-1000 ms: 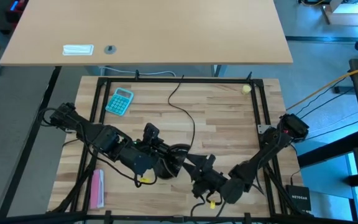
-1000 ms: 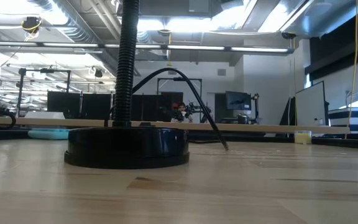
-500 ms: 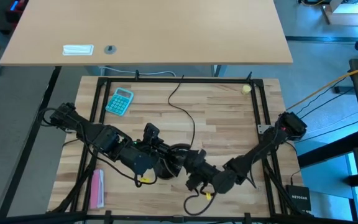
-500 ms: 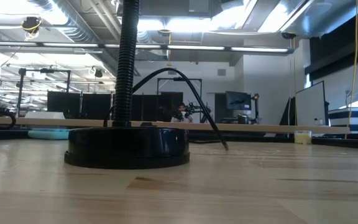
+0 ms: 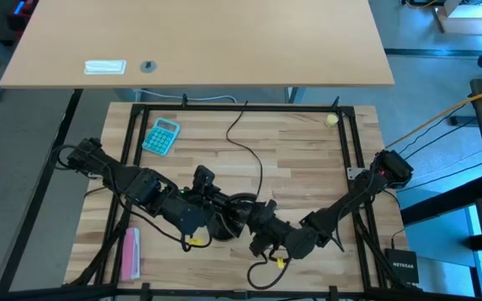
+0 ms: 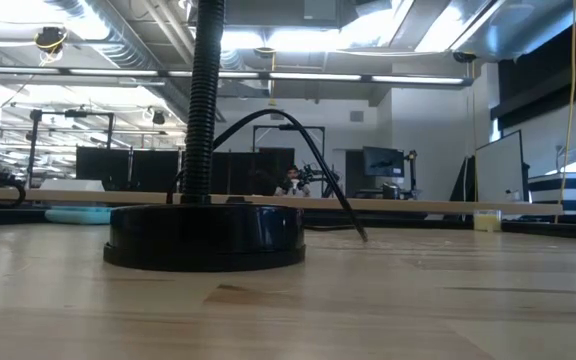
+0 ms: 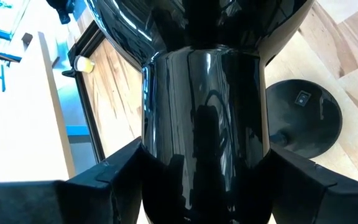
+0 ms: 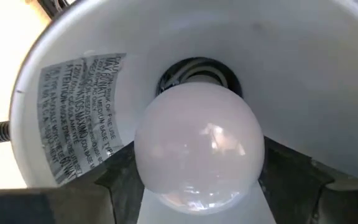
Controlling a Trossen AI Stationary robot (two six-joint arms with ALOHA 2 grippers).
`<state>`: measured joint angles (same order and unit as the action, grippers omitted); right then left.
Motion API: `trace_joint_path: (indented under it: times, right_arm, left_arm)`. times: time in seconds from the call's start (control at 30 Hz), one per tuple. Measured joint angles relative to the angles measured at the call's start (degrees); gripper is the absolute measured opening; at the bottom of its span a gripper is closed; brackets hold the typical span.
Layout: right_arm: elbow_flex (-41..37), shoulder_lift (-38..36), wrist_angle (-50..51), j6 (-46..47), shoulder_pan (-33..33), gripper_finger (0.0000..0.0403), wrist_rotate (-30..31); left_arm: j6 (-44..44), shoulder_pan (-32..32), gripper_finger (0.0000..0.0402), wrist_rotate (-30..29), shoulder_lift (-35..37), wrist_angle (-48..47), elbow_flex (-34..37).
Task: Screw lightbulb
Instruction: Insert the lightbulb into the black lamp
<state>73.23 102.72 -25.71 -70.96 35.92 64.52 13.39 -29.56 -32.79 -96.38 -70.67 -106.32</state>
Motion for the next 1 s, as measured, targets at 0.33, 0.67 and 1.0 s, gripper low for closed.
trace_joint_path:
  times: [0.33,0.67,1.0]
  right_arm:
    - [0.0,0.0,0.0,13.7,0.0,0.0267,-0.9]
    - [0.0,0.1,-0.1,34.0,-0.6,0.0257,-1.6]
    - [-0.1,0.1,-0.5,62.4,-0.8,0.0254,-4.1]
  left_arm:
    - [0.4,0.0,0.0249,0.1,0.0,0.2,0.0]
    - [0.8,-0.2,0.0249,1.4,0.1,0.6,0.0]
    - [1.6,-0.5,0.0249,2.6,0.1,0.9,0.0]
